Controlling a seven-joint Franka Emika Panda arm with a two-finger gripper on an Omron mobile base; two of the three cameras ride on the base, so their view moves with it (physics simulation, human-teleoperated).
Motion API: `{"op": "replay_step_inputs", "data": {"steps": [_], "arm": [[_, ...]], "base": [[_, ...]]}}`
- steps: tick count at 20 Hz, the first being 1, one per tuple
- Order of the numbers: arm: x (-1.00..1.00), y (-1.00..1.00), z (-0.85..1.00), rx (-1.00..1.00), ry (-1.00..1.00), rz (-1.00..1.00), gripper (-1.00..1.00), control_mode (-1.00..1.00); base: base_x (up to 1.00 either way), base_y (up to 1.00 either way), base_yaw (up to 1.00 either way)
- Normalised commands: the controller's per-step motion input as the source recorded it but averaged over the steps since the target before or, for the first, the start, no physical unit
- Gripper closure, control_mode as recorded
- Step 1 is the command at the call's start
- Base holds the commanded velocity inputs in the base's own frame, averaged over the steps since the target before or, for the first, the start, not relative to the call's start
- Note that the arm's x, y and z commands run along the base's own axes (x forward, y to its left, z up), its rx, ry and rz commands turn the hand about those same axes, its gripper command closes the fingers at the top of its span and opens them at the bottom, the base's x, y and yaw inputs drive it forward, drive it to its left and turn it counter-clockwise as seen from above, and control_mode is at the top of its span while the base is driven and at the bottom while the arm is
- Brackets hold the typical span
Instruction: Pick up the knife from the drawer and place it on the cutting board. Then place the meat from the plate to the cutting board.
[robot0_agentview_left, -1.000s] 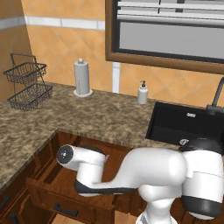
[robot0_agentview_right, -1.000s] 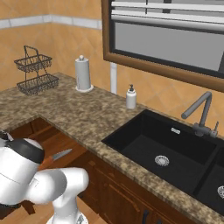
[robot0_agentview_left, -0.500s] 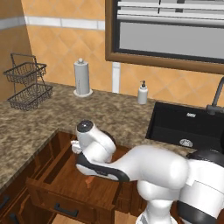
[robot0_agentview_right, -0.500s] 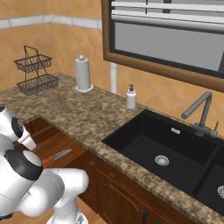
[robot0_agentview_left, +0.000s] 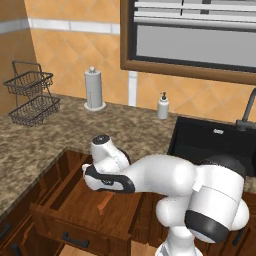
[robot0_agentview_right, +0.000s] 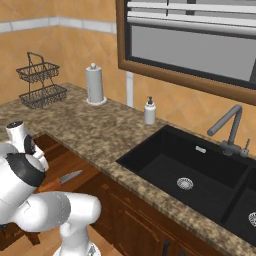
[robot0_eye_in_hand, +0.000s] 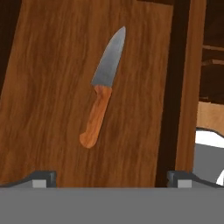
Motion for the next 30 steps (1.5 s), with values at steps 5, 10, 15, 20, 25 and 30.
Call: {"op": "replay_step_inputs", "data": {"steps": [5, 10, 15, 20, 25, 30], "arm": [[0.03, 0.06, -0.29, 0.02, 0.00, 0.01, -1.00, -1.00], [0.06, 0.00, -0.37, 0.00, 0.00, 0.00, -1.00, -1.00], [0.15, 0.00, -0.49, 0.00, 0.06, 0.01, -1.00, -1.00], [0.21, 0.00, -0.43, 0.00, 0.08, 0.01, -1.00, -1.00], [0.27, 0.16, -0.35, 0.00, 0.04, 0.00, -1.00, -1.00], [0.31, 0.30, -0.36, 0.00, 0.04, 0.00, -1.00, -1.00]], "base": [[0.00, 0.00, 0.00], [0.00, 0.00, 0.00], [0.00, 0.00, 0.00], [0.00, 0.00, 0.00], [0.00, 0.00, 0.00], [0.00, 0.00, 0.00]]}}
